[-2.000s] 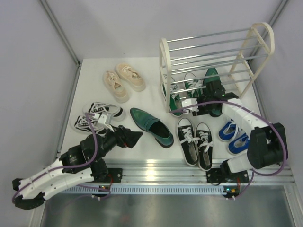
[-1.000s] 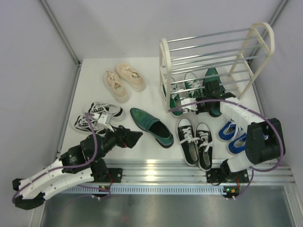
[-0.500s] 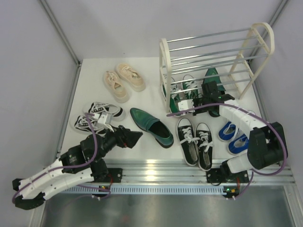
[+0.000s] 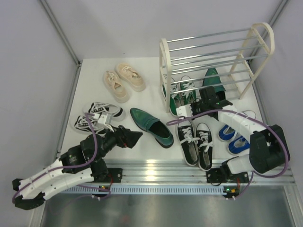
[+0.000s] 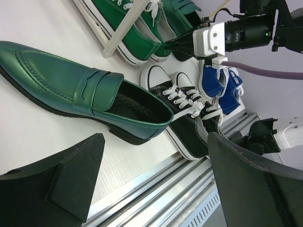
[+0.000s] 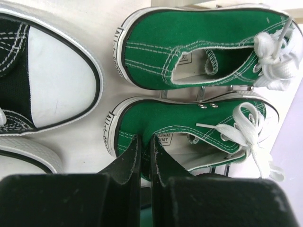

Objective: Place and organize the shoes onto the shoe shelf
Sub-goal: Adjust the shoe at the shoe shelf.

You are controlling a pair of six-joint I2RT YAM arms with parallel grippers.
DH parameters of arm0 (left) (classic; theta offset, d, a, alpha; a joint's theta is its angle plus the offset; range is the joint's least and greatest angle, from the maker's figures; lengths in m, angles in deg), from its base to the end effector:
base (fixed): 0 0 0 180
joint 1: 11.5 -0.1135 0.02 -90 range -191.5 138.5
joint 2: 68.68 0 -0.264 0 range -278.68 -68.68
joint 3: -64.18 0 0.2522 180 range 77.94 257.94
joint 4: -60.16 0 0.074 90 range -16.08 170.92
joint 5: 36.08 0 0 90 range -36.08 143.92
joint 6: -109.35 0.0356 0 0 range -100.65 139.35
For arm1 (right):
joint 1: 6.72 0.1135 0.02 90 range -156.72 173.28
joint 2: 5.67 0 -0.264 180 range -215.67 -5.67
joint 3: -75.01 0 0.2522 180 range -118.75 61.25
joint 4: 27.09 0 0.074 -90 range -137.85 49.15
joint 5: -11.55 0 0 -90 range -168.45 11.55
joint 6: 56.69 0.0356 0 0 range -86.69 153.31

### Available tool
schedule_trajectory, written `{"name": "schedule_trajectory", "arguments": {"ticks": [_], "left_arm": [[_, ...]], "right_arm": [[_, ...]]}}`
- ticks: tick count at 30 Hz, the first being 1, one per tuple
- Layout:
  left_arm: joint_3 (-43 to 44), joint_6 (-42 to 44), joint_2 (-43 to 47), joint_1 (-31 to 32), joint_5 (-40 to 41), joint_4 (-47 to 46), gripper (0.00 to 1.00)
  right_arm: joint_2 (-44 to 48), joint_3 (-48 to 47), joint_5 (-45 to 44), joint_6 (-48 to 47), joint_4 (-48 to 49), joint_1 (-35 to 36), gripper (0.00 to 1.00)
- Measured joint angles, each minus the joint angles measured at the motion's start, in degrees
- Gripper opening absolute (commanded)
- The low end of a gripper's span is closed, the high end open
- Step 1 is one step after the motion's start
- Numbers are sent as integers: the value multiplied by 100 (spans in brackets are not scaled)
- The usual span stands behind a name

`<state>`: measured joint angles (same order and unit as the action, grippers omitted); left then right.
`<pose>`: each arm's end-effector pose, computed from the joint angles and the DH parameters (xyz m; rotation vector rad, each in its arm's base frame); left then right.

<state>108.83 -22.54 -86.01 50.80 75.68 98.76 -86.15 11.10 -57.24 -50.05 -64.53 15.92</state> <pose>0.0568 -0.0798 0.2869 0.0405 1.8603 -0.9725 0.2544 0.1201 0.2152 -2.0221 1.3394 -0.0063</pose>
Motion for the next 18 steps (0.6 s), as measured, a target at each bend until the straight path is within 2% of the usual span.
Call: {"name": "schedule_trajectory", "arguments": {"ticks": [15, 16, 18], "left_arm": [[0, 0, -2, 0, 0, 0, 95], [0, 0, -2, 0, 0, 0, 95], [0, 0, -2, 0, 0, 0, 95]], "right_arm": [[94, 142, 111, -162, 273, 101, 0], [94, 142, 111, -164, 273, 101, 2], [94, 142, 109, -164, 273, 101, 16]]}}
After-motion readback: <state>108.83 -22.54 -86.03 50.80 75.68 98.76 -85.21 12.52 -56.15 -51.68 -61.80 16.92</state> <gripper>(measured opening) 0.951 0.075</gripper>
